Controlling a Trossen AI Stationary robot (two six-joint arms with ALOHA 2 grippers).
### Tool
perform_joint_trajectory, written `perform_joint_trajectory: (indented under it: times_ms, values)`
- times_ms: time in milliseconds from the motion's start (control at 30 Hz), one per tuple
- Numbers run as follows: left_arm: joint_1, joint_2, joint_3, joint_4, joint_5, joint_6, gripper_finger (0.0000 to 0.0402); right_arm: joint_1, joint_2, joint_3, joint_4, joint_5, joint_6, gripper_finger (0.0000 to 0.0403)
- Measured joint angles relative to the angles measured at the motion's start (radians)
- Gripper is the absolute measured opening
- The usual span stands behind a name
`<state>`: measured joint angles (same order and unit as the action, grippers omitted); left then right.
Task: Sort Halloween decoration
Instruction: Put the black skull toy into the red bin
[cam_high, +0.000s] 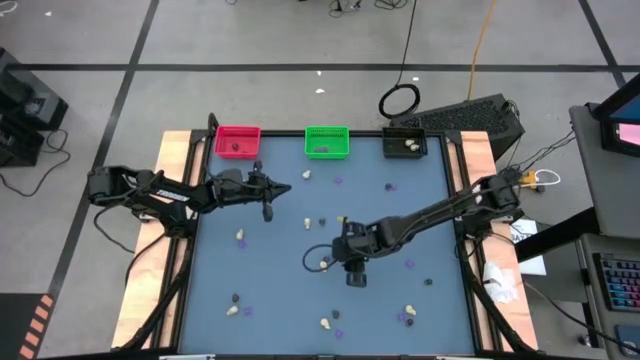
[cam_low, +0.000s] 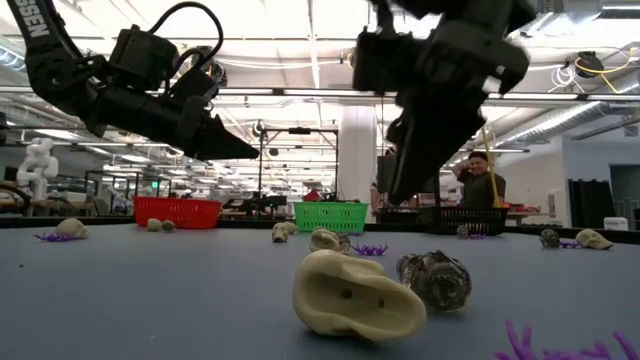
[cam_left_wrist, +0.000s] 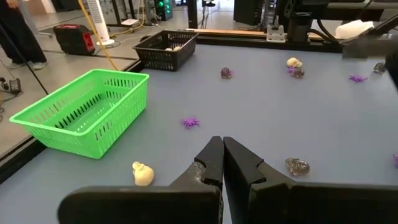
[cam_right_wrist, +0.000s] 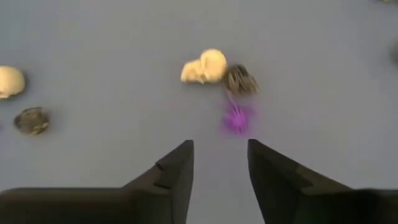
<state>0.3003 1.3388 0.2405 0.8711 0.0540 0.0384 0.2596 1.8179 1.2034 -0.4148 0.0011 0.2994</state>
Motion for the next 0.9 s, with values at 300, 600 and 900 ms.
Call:
perform_joint_trajectory:
  times_ms: [300, 600, 900]
  values:
    - [-0.031, 0.000, 0.000, 0.001, -0.003, -0.005, 0.0006, -0.010, 0.079, 0.000, 0.194, 0.004, -0.212, 0.0149]
    - [-0.053, 0.000, 0.000, 0.002, -0.010, -0.005, 0.0006, -0.070, 0.093, -0.001, 0.216, -0.017, -0.373, 0.0147]
    - [-0.052, 0.000, 0.000, 0.002, -0.010, -0.005, 0.0006, -0.120, 0.094, -0.001, 0.223, -0.163, -0.354, 0.0146]
